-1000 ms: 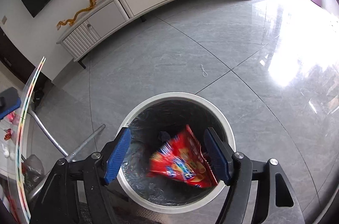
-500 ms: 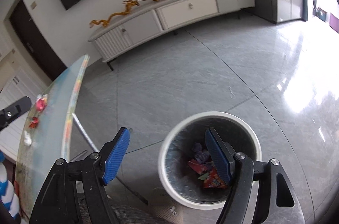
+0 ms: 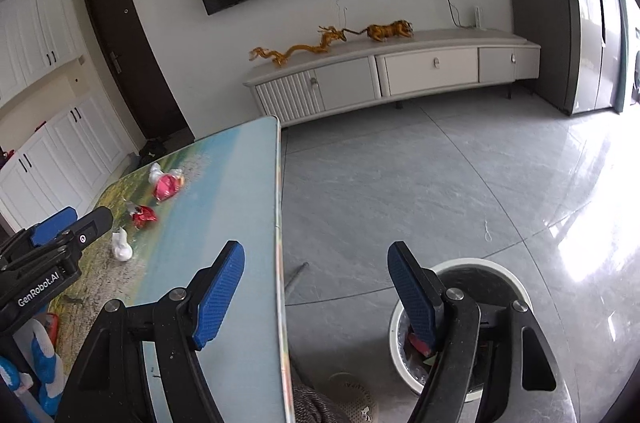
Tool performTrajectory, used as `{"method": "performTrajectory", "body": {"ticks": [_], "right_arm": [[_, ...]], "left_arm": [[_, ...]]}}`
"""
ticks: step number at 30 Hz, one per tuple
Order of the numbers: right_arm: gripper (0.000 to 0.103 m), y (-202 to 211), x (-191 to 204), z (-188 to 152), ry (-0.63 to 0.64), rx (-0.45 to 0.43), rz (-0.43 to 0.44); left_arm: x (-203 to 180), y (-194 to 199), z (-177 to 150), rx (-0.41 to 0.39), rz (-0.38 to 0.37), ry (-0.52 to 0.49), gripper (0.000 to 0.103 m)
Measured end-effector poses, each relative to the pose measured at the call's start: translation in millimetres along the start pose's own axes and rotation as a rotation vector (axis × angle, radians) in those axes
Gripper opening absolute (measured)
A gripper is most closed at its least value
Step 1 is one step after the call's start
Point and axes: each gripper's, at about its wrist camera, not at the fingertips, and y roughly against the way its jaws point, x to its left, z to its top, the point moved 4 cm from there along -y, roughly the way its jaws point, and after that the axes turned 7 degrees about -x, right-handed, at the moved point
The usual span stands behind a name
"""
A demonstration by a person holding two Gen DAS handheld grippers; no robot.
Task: Collect trash
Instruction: 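Return both tools to the table above the remaining wrappers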
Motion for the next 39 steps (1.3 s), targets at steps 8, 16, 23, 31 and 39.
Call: {"method": "performTrajectory", "body": {"ticks": [8, 16, 23, 31, 39], "right_arm": [[0.079, 9, 26, 2, 0.038, -0.033, -0.031], [0.086, 11, 51, -1, 0.105, -0.048, -0.065], [0.087, 7, 66, -3, 0.136, -0.044, -0.075], [0.087, 1, 79, -4, 0.161, -0.036, -0.081], [0.087, -4, 89, 2, 0.183, -0.041, -0.074]], "left_arm": [[24, 15, -4, -0.028, 0.024, 0.031, 0.066], [38, 25, -8, -0.050, 0.031, 0.047, 0.066], [54, 29, -11, -0.063, 0.054, 0.074, 0.079], [67, 27, -13, -0.056, 0.049, 0.096, 0.080], [81, 21, -13, -0.051, 0.039, 0.125, 0.080]]}}
